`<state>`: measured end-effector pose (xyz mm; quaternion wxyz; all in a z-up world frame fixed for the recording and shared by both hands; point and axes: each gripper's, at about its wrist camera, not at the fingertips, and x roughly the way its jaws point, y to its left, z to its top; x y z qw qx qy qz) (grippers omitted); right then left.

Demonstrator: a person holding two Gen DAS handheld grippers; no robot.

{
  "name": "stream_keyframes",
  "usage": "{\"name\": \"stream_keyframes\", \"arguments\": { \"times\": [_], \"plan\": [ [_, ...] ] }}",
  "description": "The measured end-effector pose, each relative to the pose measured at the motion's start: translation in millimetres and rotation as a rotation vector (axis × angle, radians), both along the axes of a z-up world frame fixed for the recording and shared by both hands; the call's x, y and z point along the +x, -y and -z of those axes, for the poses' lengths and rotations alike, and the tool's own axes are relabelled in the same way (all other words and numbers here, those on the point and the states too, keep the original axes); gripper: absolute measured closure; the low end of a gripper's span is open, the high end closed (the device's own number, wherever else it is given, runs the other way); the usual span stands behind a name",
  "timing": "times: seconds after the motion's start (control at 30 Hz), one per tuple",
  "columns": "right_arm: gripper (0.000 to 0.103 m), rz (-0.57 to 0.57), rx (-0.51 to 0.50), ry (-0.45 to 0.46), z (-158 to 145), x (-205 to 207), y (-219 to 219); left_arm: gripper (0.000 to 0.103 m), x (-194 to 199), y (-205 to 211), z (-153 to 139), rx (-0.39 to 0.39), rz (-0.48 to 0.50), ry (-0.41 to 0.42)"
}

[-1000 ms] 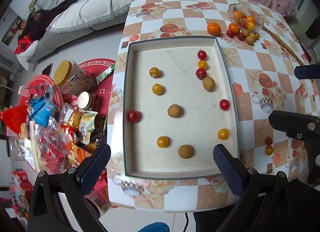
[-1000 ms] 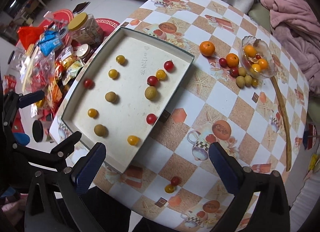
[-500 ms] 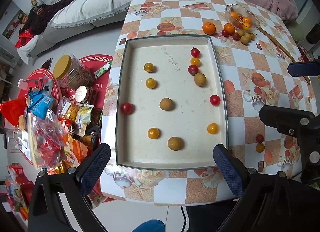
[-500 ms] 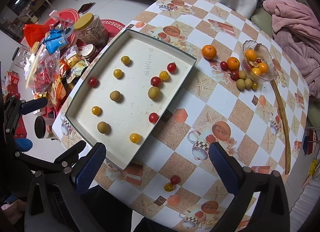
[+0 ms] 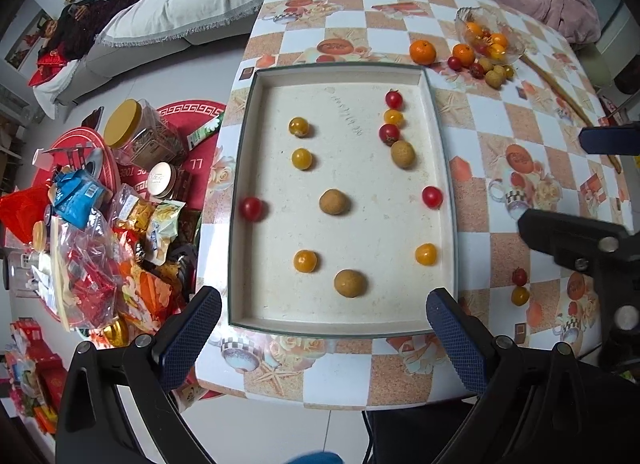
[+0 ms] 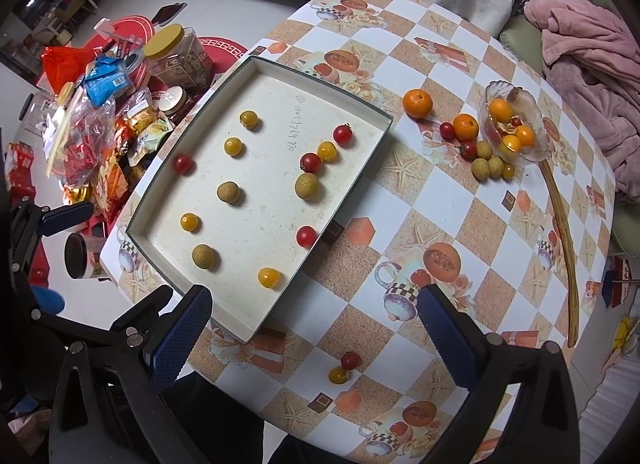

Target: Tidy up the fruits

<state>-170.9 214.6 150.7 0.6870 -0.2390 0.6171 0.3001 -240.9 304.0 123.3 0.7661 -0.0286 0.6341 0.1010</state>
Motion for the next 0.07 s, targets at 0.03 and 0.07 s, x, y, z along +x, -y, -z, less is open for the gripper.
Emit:
{"name": "stream_keyframes", "arguments": {
  "times": [0.03, 0.07],
  "plan": [
    [0.0, 0.0, -0.001, -0.003, 0.9, 0.6, 0.1, 0.0, -0.4, 0.7, -2.0, -0.009, 0.005, 0.012],
    [0.0, -0.001, -0.004, -0.006, 2.0, 1.4, 0.3, 0.0, 0.3, 1.9, -3.2, -0.01, 0.01, 0.017]
  ]
}}
